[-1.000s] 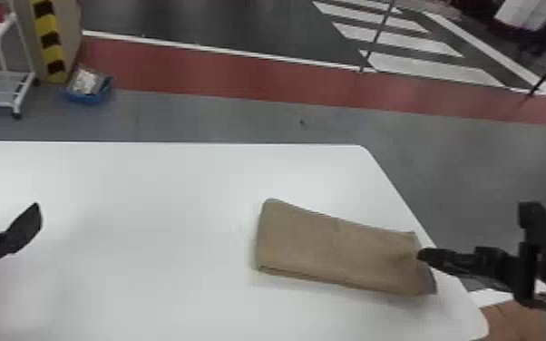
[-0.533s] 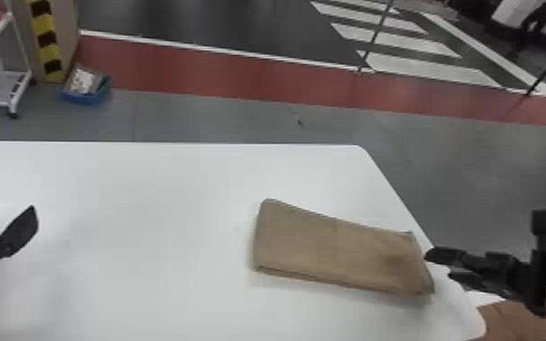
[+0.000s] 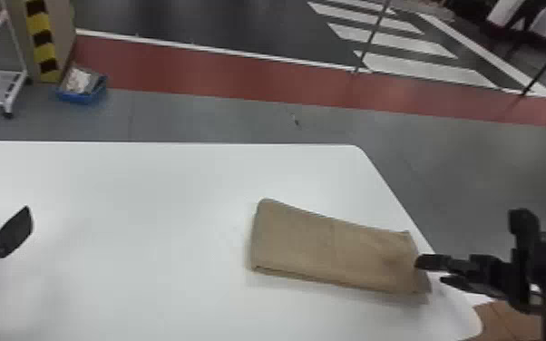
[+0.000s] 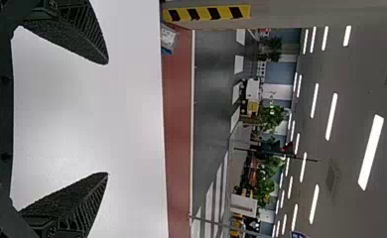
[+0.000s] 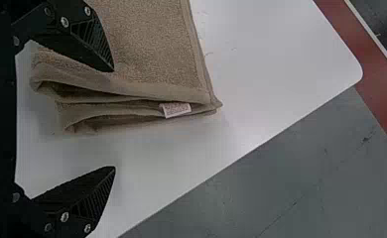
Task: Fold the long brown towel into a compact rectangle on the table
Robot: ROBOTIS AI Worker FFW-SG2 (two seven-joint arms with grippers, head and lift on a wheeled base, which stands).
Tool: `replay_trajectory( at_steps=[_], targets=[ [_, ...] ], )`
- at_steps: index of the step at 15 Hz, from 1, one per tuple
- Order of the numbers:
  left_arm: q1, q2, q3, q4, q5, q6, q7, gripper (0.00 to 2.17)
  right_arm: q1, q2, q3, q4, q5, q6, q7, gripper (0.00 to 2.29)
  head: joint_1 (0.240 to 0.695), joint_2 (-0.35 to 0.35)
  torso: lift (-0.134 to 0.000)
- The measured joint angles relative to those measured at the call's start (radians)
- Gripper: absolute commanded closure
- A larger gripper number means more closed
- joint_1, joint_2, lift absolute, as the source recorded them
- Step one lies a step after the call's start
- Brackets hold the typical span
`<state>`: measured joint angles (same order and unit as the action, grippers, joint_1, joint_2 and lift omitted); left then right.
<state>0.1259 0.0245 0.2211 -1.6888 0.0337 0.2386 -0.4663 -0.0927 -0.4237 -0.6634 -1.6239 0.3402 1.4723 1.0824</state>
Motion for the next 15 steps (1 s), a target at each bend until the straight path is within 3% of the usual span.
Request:
replay_trajectory(
  at_steps=[3,8,11,15],
  targets=[
    [0.001,0.0,0.002,0.0,0.0,0.0,0.0,0.08,-0.007,0.006,0.033,0.005,0.005,-0.005,-0.014,0.54,0.695,-0.339,-0.124],
    [0.0,0.0,0.002,-0.001,0.001,0.0,-0.001,0.08,-0.01,0.017,0.048,0.007,0.006,-0.005,-0.016,1.4,0.695,-0.327,-0.124],
    [0.0,0.0,0.003,0.0,0.001,0.0,-0.001,0.08,-0.012,0.02,0.038,0.01,0.001,-0.001,-0.018,1.48,0.695,-0.327,-0.124],
    [0.004,0.001,0.008,-0.001,0.0,0.0,-0.002,0.08,-0.02,0.029,-0.042,-0.028,-0.071,0.042,-0.001,1.48,0.695,-0.32,-0.124]
  ],
)
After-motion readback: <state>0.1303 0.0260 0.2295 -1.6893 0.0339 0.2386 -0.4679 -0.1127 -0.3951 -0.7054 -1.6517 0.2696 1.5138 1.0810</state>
